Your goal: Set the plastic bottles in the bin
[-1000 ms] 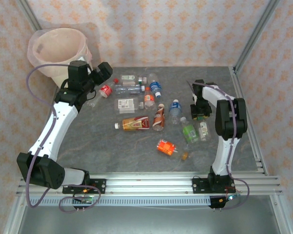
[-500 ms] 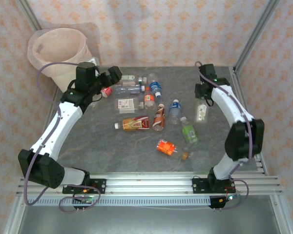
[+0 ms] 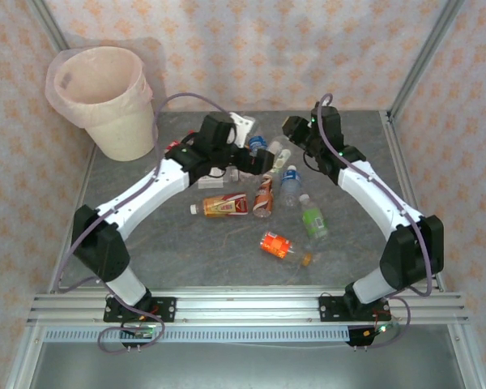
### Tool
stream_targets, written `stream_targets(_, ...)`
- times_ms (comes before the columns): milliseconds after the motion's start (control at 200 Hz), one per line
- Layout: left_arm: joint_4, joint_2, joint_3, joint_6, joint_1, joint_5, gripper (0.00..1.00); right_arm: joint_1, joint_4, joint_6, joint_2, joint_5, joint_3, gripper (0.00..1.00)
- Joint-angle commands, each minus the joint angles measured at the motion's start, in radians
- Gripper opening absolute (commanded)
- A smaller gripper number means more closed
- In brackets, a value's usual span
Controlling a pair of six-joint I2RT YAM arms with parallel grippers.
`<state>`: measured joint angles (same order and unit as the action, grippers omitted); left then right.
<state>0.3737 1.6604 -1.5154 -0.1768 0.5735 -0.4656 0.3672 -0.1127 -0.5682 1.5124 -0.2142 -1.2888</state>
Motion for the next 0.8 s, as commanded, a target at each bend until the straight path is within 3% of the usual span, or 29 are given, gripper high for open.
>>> stream_targets(0, 0.09, 0.06, -0.088, 0.09, 0.004, 0.037, 1.0, 0.017, 0.12, -0.07, -0.002, -0.045, -0.009, 0.0)
stream_targets(95, 0.122, 0.116, -0.148, 0.086, 0.006, 0.159, 1.0, 0.023, 0.128, -0.069, -0.005, -0.083, -0.015, 0.0)
stream_targets(170, 0.129, 0.147, -0.176, 0.099, 0.007, 0.166, 0.98, 0.023, 0.125, -0.066, -0.011, -0.105, -0.018, 0.0)
stream_targets(415, 0.099, 0.162, -0.174, 0.11, 0.006, 0.057, 0.6, 0.023, 0.105, -0.064, -0.013, -0.141, -0.031, 0.03)
stream_targets(470, 0.094, 0.155, -0.167, 0.108, 0.005, 0.056, 0.54, 0.024, 0.101, -0.062, -0.008, -0.158, -0.043, 0.09)
stream_targets(656, 0.085, 0.123, -0.151, 0.073, -0.008, 0.153, 0.49, 0.021, 0.058, -0.034, -0.025, -0.174, -0.085, 0.49)
stream_targets(796, 0.049, 0.075, -0.094, 0.002, -0.05, 0.232, 0.48, 0.021, 0.058, 0.005, -0.056, -0.218, -0.108, 0.66)
